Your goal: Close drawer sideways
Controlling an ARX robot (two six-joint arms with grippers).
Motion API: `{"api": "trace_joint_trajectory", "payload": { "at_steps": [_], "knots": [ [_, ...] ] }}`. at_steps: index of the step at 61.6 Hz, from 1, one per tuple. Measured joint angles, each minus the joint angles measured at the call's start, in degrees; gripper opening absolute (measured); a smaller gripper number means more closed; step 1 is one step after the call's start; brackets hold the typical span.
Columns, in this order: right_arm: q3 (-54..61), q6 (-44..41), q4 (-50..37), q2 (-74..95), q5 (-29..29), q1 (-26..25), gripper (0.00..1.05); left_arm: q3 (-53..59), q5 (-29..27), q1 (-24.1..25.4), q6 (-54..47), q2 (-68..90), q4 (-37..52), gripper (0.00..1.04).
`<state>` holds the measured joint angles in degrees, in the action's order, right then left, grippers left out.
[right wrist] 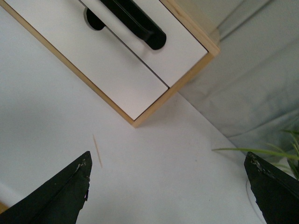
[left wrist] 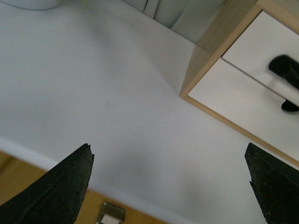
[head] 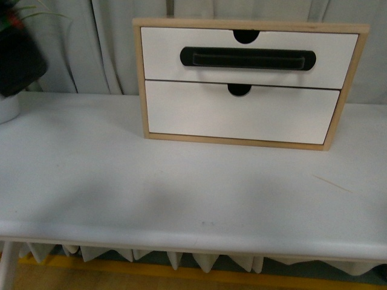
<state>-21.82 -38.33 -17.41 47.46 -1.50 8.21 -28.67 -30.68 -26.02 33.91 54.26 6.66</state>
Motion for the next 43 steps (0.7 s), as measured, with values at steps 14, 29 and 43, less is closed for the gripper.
{"api": "trace_joint_trajectory", "payload": {
  "at_steps": [14,29,43],
  "knots": [
    [7.0,8.2,10.6,-19.7,-1.6,-2.3,0.96,8.0,-2.9,0.4,0.3,-19.5,-10.4,0.99],
    [11.4,26.3,3.4,-22.6,0.8,-6.3,0.72,17.6,12.1,6.8,-21.2,-25.7,9.5,0.71],
    [15.6,36.8,3.6,-27.1,1.4,-8.0,0.26,22.3,19.7,14.4,-32.4,-32.5,8.4,0.22]
  ]
}}
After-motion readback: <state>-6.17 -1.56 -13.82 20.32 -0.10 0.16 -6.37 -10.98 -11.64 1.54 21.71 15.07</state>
